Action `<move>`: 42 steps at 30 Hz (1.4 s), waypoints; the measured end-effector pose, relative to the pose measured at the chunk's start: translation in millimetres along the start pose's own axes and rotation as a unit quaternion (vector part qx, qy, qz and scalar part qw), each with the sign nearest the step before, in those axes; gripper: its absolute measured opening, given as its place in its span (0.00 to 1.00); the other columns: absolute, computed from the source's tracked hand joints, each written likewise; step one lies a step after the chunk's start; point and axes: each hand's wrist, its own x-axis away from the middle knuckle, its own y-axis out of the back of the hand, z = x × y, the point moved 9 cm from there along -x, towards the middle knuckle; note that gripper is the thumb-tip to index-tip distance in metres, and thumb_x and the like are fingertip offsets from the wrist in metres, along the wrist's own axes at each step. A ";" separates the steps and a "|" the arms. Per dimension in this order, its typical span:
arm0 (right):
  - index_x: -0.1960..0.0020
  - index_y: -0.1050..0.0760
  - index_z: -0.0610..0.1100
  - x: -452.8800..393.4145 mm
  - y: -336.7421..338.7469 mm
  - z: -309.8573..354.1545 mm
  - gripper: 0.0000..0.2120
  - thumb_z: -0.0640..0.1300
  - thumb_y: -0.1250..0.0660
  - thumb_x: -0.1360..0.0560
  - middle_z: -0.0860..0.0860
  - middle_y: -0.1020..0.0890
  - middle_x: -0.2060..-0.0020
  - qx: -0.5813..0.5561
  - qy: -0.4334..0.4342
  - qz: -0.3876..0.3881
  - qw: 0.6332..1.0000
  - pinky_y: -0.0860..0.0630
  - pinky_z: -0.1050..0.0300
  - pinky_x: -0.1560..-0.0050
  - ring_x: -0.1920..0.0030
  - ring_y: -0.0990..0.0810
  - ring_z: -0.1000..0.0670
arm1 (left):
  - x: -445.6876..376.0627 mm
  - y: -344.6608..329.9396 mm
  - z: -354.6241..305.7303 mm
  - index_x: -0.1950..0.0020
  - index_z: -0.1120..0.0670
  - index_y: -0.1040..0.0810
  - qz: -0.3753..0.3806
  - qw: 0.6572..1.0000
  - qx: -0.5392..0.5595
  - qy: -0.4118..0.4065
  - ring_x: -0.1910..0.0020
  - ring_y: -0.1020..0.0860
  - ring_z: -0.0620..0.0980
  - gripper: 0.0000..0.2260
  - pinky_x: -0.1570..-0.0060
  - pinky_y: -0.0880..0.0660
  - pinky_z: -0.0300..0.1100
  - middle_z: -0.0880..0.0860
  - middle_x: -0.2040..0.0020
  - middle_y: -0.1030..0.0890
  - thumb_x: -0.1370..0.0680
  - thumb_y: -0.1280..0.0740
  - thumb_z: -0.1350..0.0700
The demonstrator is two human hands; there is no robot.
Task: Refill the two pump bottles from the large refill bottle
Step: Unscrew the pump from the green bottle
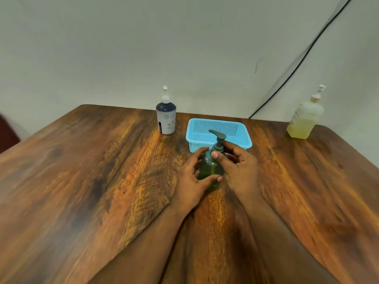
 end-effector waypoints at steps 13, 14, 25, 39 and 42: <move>0.40 0.29 0.54 -12.6 0.3 -16.9 0.25 0.42 0.24 0.33 0.52 0.21 0.44 -0.022 0.044 0.009 0.999 0.21 0.48 0.45 0.43 0.20 0.52 | -9.5 3.6 14.1 0.33 0.38 0.31 0.038 0.999 0.006 0.022 0.35 0.26 0.39 0.34 0.43 0.25 0.33 0.41 0.33 0.26 0.30 0.25 0.66; 0.40 0.29 0.54 -11.3 1.9 -18.3 0.23 0.43 0.25 0.32 0.50 0.22 0.43 -0.026 0.054 -0.001 0.998 0.20 0.45 0.46 0.43 0.20 0.50 | -9.6 4.2 13.4 0.33 0.38 0.31 0.036 0.999 0.003 0.022 0.35 0.26 0.39 0.34 0.42 0.25 0.34 0.40 0.33 0.27 0.30 0.25 0.65; 0.43 0.26 0.42 -11.3 1.3 -17.3 0.14 0.40 0.29 0.28 0.47 0.21 0.48 -0.019 0.075 -0.018 0.997 0.19 0.53 0.52 0.49 0.19 0.55 | -10.1 1.0 13.4 0.31 0.41 0.30 0.036 0.999 0.037 -0.005 0.35 0.25 0.45 0.34 0.40 0.24 0.41 0.49 0.32 0.25 0.31 0.23 0.65; 0.33 0.30 0.53 2.7 1.0 -21.0 0.17 0.49 0.38 0.22 0.44 0.24 0.40 -0.055 0.033 -0.017 0.998 0.24 0.43 0.40 0.38 0.24 0.47 | -3.1 -2.7 13.0 0.28 0.42 0.31 0.067 0.995 0.072 0.011 0.33 0.27 0.42 0.36 0.38 0.25 0.42 0.45 0.31 0.26 0.31 0.24 0.63; 0.36 0.27 0.53 2.9 -0.8 -19.9 0.16 0.48 0.36 0.23 0.49 0.24 0.41 -0.017 0.041 -0.024 0.999 0.23 0.45 0.40 0.39 0.24 0.51 | -4.9 -2.3 15.2 0.27 0.47 0.32 0.072 0.994 0.085 0.013 0.33 0.26 0.44 0.36 0.40 0.24 0.41 0.49 0.31 0.25 0.31 0.25 0.66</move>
